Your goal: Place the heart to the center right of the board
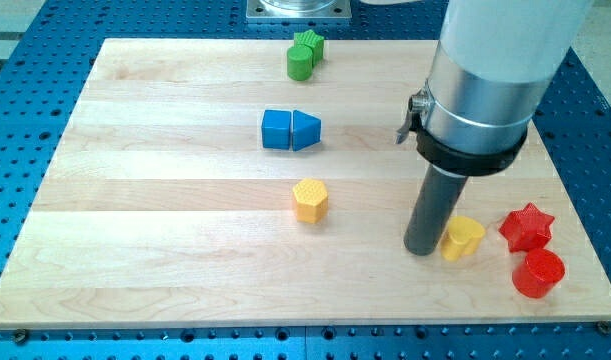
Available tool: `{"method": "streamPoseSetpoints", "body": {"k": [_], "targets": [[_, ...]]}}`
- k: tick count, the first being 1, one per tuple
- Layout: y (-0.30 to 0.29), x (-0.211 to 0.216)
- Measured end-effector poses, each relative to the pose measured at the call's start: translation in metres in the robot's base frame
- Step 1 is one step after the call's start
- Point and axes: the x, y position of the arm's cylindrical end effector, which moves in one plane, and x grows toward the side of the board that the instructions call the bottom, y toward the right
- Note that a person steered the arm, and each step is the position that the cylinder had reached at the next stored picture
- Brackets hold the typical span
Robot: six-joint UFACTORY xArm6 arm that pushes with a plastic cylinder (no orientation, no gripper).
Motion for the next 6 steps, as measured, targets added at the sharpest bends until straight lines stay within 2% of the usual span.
{"method": "streamPoseSetpoints", "body": {"k": [1, 2, 3, 5, 6], "targets": [[0.047, 0.006], [0.043, 0.012], [0.068, 0.017], [0.079, -0.031], [0.113, -0.064]]}}
